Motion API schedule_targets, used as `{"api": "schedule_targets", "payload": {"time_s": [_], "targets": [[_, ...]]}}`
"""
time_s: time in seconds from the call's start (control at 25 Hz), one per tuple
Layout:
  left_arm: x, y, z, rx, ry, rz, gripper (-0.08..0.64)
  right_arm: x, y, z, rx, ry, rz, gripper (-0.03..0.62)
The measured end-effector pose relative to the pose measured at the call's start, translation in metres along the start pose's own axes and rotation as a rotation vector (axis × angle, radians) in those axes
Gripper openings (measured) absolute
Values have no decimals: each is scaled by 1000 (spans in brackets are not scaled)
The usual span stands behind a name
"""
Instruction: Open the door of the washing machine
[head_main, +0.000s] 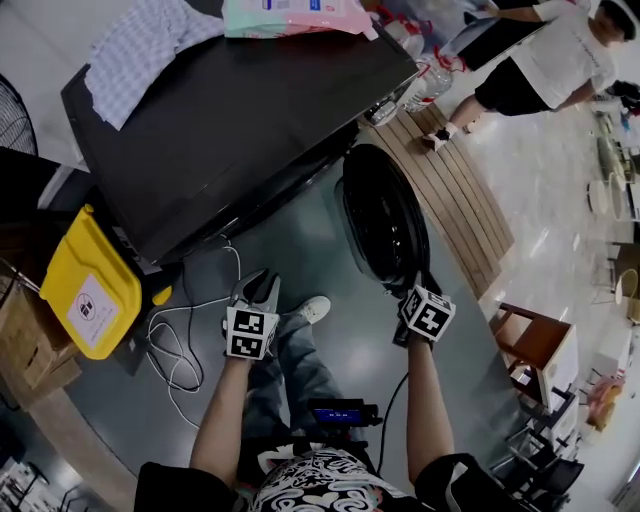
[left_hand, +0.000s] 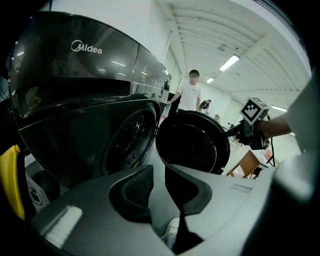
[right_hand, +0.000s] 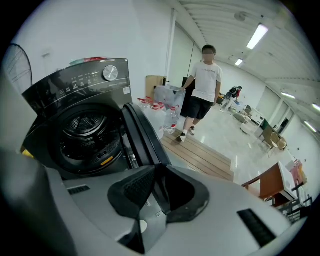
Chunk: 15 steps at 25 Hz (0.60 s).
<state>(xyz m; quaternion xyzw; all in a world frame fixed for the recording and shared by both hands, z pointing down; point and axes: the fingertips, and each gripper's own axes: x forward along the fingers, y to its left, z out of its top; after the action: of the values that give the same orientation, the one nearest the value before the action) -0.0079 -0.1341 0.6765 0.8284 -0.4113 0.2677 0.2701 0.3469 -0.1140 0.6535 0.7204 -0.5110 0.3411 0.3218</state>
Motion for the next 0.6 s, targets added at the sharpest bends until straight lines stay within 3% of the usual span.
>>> {"api": "schedule_targets", "payload": {"time_s": [0.16, 0.32, 0.4, 0.6], "targets": [[-10, 6, 14, 9, -24, 9, 74, 0, -5, 2, -3, 8, -12, 66], [-42, 0, 46, 19, -88, -1, 74, -48, -6, 5, 66, -62, -19, 51], [-63, -2, 68, 24, -140, -6, 74, -79, 8, 6, 109, -120, 39, 3], [-115, -9, 112, 21, -246, -19, 58, -153, 57, 15, 143, -254, 203, 3]]}}
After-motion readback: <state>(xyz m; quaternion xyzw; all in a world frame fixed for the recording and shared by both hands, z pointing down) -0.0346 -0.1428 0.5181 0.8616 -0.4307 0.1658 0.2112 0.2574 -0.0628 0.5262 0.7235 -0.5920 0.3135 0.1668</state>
